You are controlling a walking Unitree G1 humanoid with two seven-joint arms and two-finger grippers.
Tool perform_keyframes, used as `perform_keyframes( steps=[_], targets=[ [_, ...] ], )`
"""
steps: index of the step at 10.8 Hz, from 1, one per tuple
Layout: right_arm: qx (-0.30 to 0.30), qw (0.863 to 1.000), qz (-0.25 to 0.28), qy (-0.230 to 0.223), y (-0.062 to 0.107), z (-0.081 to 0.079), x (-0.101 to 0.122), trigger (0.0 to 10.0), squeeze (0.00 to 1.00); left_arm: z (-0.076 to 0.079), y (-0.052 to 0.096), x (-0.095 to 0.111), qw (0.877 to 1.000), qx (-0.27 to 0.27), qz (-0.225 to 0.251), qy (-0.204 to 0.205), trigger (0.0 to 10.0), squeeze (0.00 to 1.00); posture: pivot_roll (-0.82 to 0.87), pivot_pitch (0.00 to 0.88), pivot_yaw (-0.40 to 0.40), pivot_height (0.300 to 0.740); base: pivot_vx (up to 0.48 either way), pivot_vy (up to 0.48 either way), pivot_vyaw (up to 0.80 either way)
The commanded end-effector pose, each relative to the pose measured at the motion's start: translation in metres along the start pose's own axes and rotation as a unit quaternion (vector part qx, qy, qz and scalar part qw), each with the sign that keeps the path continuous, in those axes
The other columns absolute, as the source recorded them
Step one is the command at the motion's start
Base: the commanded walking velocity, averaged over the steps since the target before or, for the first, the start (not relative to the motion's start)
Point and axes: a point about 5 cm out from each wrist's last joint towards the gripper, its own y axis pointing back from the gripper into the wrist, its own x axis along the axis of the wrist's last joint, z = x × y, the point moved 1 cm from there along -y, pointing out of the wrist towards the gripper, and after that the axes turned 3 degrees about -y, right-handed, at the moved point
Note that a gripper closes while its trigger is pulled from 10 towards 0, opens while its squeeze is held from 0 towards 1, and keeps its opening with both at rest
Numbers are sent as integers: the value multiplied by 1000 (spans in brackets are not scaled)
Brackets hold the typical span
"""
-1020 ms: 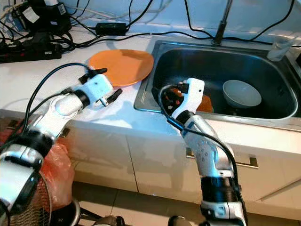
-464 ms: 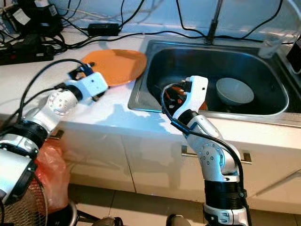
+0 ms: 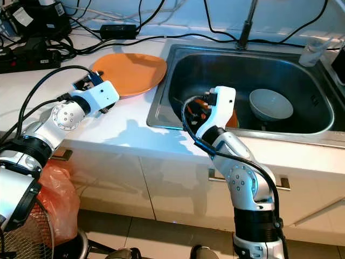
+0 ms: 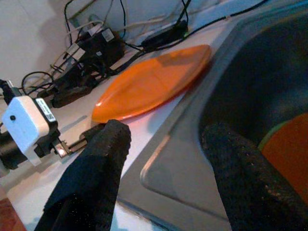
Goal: Kitchen organization
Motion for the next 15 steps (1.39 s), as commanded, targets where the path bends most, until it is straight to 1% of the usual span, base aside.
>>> perform_keyframes(
  steps=[1, 9, 11, 14, 15],
  targets=[
    [0, 1000, 1, 1, 3, -2, 2, 10000, 0, 13, 1, -6, 999, -36, -17, -13, 0, 0, -107, 133, 20, 740, 0, 0, 0],
    [-12, 1000, 6, -7, 4, 1, 2, 10000, 0, 19, 2, -6, 998, -49, -13, -22, 0, 0, -112, 129, 23, 740, 0, 0, 0],
    [-19, 1000, 8, -12, 5, 5, 3, 10000, 0, 21, 2, -7, 998, -53, -13, -27, 0, 0, -112, 127, 27, 740, 0, 0, 0],
    [-21, 1000, 11, -18, 3, 5, 2, 10000, 0, 21, 2, -7, 997, -54, -12, -55, 0, 0, -109, 126, 31, 740, 0, 0, 0],
    [-22, 999, 12, -20, 3, 5, 2, 10000, 0, 17, 3, -6, 996, -22, -5, -84, 0, 0, -108, 125, 32, 740, 0, 0, 0]
  ],
)
